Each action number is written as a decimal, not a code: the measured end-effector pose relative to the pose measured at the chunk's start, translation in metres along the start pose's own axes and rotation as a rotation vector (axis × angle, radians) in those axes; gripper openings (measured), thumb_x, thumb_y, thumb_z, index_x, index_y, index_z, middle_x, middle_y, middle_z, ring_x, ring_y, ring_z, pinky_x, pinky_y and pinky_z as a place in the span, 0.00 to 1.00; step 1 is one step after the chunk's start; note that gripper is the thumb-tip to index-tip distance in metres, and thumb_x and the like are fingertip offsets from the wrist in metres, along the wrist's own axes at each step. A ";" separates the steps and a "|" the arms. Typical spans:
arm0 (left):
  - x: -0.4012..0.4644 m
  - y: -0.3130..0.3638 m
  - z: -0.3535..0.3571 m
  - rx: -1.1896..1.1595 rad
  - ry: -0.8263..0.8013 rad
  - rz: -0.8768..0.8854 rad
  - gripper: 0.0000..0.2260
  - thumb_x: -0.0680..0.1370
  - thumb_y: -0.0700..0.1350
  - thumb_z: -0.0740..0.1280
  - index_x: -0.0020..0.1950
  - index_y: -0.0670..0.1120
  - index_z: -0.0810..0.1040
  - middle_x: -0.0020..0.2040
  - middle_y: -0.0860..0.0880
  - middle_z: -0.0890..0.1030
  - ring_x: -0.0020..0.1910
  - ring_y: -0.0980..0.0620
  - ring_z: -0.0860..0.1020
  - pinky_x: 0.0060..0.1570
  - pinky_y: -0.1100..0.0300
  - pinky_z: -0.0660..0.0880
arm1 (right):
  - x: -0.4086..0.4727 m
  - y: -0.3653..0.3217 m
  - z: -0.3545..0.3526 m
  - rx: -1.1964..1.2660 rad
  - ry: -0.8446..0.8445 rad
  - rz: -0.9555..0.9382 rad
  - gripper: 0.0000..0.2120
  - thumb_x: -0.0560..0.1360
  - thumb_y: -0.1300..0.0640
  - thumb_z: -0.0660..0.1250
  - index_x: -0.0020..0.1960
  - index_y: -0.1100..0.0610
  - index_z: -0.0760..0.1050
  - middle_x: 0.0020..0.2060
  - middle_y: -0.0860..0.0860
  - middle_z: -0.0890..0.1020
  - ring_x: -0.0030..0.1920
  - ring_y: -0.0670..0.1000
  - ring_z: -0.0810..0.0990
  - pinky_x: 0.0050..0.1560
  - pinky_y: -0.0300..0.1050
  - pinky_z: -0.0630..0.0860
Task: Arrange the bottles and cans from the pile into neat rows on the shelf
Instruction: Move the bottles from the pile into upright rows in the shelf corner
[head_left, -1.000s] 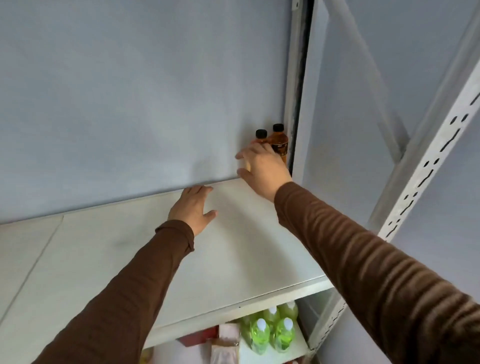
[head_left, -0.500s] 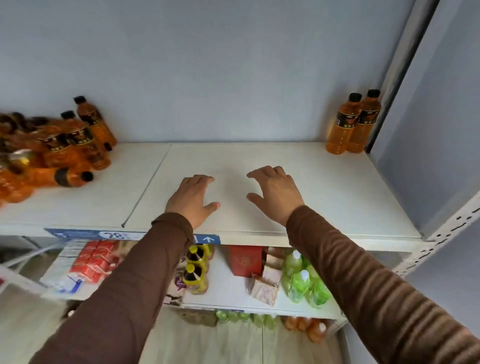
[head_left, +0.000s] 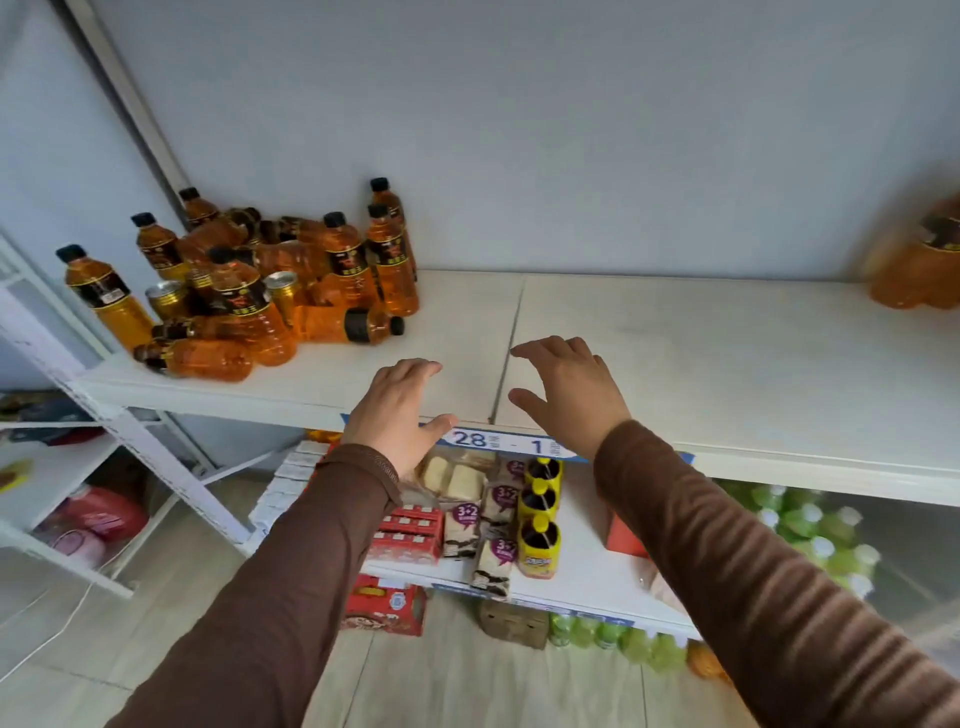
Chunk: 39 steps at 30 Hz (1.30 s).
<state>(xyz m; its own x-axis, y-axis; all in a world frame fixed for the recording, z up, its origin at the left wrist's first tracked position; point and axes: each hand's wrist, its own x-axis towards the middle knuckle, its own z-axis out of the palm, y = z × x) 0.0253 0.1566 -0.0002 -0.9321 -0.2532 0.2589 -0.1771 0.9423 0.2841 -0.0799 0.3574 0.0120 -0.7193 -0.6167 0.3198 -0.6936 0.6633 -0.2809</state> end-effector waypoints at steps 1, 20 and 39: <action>-0.003 -0.015 -0.004 -0.006 0.005 -0.015 0.28 0.77 0.54 0.69 0.74 0.49 0.66 0.72 0.51 0.69 0.70 0.49 0.66 0.67 0.54 0.66 | 0.006 -0.014 0.007 0.010 -0.003 -0.002 0.23 0.77 0.45 0.66 0.71 0.48 0.69 0.64 0.49 0.75 0.64 0.54 0.69 0.60 0.50 0.69; 0.040 -0.220 -0.061 -0.027 0.149 -0.164 0.20 0.75 0.50 0.72 0.65 0.49 0.73 0.62 0.49 0.74 0.61 0.48 0.71 0.57 0.54 0.70 | 0.190 -0.097 0.130 0.119 -0.107 0.004 0.28 0.75 0.46 0.69 0.72 0.50 0.66 0.64 0.54 0.75 0.63 0.56 0.72 0.61 0.52 0.73; 0.134 -0.335 -0.055 -0.512 0.099 -0.063 0.31 0.69 0.57 0.77 0.66 0.54 0.67 0.64 0.51 0.78 0.62 0.48 0.76 0.55 0.59 0.68 | 0.203 -0.124 0.133 0.453 0.045 0.284 0.07 0.80 0.57 0.65 0.55 0.47 0.73 0.46 0.44 0.79 0.47 0.43 0.76 0.46 0.39 0.69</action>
<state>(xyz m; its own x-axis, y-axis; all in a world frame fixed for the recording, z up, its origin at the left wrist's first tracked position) -0.0230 -0.2049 -0.0097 -0.8857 -0.3492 0.3060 -0.0315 0.7028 0.7107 -0.1450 0.0938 -0.0092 -0.8857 -0.4142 0.2095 -0.4260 0.5459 -0.7215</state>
